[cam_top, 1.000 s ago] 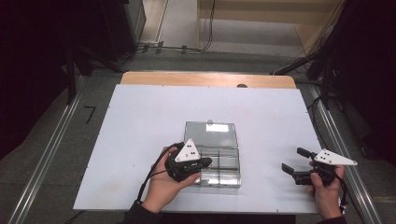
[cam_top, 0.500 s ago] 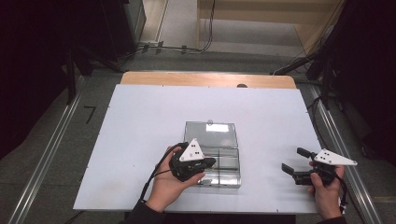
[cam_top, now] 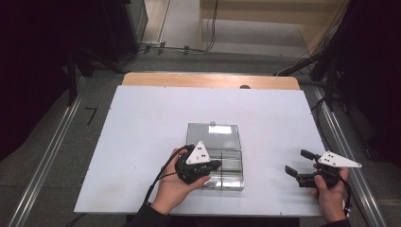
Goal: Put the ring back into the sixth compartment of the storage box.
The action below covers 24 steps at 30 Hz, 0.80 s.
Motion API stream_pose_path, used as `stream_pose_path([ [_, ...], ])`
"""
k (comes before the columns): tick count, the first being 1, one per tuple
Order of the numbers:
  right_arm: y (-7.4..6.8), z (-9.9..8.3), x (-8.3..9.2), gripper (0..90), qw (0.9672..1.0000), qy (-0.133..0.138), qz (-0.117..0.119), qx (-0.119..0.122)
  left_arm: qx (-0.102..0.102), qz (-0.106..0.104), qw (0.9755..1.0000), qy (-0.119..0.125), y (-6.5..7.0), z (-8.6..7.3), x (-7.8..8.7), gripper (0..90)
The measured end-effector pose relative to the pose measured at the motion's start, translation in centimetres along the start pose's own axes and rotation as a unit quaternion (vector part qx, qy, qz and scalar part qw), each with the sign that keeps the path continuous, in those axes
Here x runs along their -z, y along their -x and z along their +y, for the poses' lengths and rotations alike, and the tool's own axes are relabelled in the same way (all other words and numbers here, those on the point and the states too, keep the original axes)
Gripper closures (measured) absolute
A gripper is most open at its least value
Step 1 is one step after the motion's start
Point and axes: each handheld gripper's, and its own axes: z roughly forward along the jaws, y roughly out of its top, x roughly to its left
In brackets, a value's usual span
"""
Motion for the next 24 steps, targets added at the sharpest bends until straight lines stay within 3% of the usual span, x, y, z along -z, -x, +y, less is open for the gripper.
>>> stream_pose_path([
  [24, 0.0, 0.0, 0.0, 0.9, 1.0000, 0.000, 0.000, 0.000, 0.001, -0.016, 0.9999, 0.001, 0.4, 0.3, -1.2, 89.2],
])
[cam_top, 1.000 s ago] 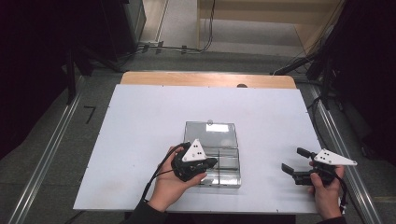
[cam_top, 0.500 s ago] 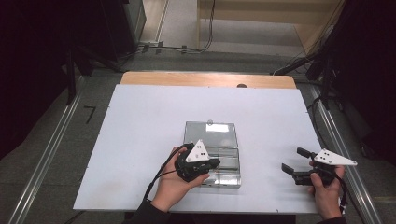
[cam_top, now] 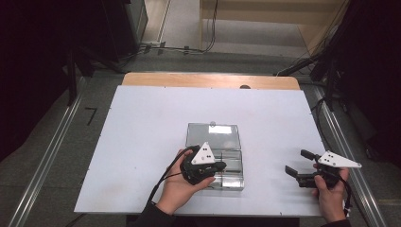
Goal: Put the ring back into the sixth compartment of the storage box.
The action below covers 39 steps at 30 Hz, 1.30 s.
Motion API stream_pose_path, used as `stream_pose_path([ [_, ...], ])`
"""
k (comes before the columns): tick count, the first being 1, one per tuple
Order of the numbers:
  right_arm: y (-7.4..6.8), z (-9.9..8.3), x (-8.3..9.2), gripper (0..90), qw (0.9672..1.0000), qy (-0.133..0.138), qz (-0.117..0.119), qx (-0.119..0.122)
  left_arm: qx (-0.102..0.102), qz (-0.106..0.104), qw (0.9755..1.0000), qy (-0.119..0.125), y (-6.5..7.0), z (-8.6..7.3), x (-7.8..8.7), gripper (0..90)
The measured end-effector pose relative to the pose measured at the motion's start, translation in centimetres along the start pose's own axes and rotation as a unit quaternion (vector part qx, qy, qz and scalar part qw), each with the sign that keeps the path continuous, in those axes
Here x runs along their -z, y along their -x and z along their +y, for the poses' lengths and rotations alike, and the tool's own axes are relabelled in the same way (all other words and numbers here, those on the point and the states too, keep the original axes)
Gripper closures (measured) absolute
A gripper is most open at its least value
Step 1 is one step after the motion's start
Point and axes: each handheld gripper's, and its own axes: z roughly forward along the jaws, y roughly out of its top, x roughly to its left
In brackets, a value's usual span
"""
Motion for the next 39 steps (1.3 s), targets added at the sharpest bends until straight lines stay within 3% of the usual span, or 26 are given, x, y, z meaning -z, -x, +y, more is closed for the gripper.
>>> stream_pose_path([
  [25, 0.0, 0.0, 0.0, 0.9, 1.0000, 0.000, 0.000, 0.000, -0.005, -0.014, 0.9998, -0.010, 1.0, 0.3, -2.0, 89.1],
  [39, 0.0, 0.0, 0.0, 0.9, 1.0000, 0.000, 0.000, 0.000, 0.001, -0.041, 0.9989, -0.025, 1.2, 0.2, -3.1, 89.0],
])
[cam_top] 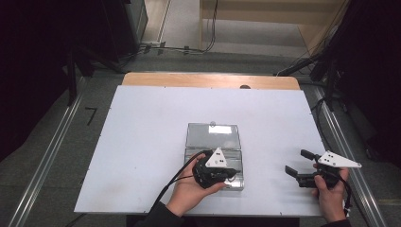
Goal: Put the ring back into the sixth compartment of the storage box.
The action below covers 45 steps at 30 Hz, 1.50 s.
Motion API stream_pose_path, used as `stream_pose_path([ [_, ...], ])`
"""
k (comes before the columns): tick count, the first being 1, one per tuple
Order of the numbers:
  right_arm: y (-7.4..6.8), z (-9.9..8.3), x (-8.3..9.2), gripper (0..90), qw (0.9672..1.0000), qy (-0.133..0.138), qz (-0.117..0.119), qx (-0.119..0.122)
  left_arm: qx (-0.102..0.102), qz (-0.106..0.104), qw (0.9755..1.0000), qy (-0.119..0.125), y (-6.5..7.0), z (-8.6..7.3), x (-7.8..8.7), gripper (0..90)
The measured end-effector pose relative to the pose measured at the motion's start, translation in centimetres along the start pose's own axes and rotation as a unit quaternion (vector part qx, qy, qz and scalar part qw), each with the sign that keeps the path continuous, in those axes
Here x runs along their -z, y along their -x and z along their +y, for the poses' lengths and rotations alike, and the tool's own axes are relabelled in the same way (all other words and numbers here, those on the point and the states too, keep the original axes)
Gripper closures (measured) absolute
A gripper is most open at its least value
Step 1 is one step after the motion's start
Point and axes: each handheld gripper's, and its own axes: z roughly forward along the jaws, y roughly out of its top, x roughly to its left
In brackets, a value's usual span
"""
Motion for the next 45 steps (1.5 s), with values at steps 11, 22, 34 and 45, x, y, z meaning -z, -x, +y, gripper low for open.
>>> stream_pose_path([
  [11, 0.0, 0.0, 0.0, 0.9, 1.0000, -0.001, -0.001, 0.001, 0.010, -0.020, 0.9997, -0.005, -0.3, -0.1, -0.1, 83.9],
  [22, 0.0, 0.0, 0.0, 0.9, 1.0000, -0.002, -0.002, 0.001, 0.029, -0.024, 0.9991, 0.020, -0.9, 0.0, 0.6, 50.2],
  [34, -0.2, 0.0, -0.1, 0.9, 1.0000, -0.004, -0.005, 0.001, 0.059, -0.036, 0.9959, 0.058, -2.3, -0.5, 2.5, 0.0],
  [45, -0.2, 0.0, 0.0, 0.9, 1.0000, -0.002, -0.008, 0.003, 0.074, -0.020, 0.9939, 0.079, -3.6, -0.4, 3.9, 0.0],
])
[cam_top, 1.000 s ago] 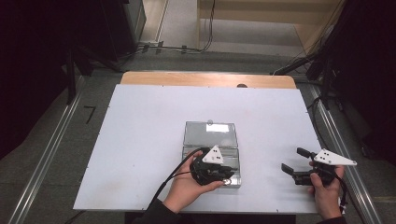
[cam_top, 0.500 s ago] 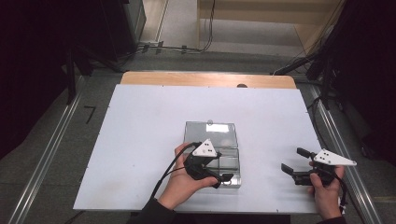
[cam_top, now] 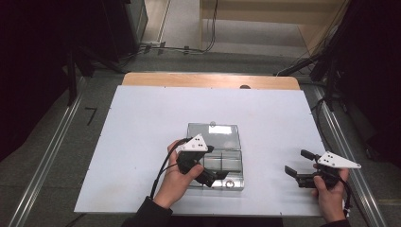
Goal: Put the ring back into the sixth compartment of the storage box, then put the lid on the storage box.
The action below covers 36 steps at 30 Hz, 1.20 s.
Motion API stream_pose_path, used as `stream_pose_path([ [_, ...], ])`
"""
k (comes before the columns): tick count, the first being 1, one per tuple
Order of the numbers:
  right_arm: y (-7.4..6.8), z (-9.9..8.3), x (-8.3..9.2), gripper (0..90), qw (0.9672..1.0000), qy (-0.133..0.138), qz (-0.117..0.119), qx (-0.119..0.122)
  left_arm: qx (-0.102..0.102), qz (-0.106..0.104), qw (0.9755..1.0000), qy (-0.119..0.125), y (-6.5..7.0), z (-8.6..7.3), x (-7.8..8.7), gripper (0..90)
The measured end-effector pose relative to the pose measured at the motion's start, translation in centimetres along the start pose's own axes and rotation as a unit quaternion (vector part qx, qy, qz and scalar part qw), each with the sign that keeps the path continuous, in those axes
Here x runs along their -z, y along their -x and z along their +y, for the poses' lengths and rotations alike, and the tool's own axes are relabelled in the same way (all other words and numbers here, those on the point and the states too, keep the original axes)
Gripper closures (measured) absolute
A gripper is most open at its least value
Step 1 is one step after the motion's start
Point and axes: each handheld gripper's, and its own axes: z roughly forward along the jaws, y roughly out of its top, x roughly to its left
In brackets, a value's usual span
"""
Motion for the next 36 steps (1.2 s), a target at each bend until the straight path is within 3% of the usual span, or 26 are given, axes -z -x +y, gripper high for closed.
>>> stream_pose_path([
  [20, 0.0, 0.1, -0.2, 0.9, 1.0000, -0.006, -0.002, 0.000, 0.012, 0.035, 0.9991, 0.018, -2.5, 0.3, 1.8, 0.0],
  [36, 0.0, 0.2, -0.3, 0.8, 0.9999, -0.007, -0.009, 0.001, 0.042, 0.065, 0.9963, 0.038, -4.7, -0.4, 3.7, 0.0],
])
